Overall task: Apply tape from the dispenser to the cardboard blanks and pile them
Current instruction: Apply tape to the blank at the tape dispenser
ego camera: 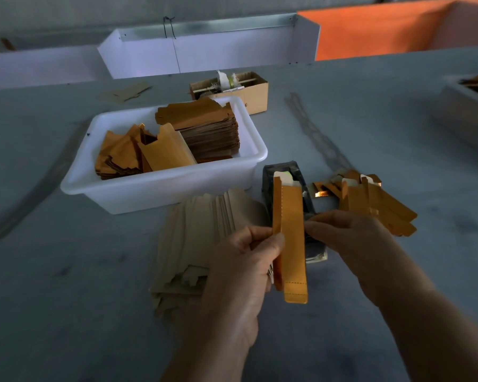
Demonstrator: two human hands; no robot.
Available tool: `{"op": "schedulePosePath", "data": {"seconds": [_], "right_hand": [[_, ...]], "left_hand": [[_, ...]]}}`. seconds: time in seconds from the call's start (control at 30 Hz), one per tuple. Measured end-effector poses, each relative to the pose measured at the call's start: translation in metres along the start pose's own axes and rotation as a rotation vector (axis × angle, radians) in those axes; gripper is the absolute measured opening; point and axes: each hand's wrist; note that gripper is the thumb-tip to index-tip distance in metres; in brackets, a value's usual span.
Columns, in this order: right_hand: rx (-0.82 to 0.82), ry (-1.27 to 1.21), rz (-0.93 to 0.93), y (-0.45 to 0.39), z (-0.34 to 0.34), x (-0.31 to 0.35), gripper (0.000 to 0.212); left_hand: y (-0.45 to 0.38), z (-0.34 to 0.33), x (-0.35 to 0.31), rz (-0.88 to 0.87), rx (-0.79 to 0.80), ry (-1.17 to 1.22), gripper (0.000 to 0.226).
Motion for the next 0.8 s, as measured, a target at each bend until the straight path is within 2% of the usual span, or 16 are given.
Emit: {"op": "schedulePosePath", "data": {"seconds": [0.27,0.4,0.5,0.8], "right_hand": [[-0.014,-0.104,-0.007,-0.002,-0.008,0.002,0.007],[-0.185,-0.137,0.089,0.004,-0.01,-0.002,0.006],[-0.227,-0.187,0.125,0.013,-0.008,-0.007,0.009],[-0.347,0.133,0.219,0.026,-0.014,-0.014,0.018]], "left_hand": [[-0.004,0.001,0.006,0.037,0.006,0.039,0.015],[-0.006,0.002,0.007,0.031,0.016,0.054,0.018],[-0.007,0.005,0.007,0.028,0.019,0.077,0.023],[-0.006,0.006,0.005,-0.014,0.046,0.064,0.026]]}}
Point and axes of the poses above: each hand's wrist, its own y-axis away from the middle knuckle, its own z-axis out of the back of the hand, x = y × z, and after that the axes turned 9 degrees about y, right-handed
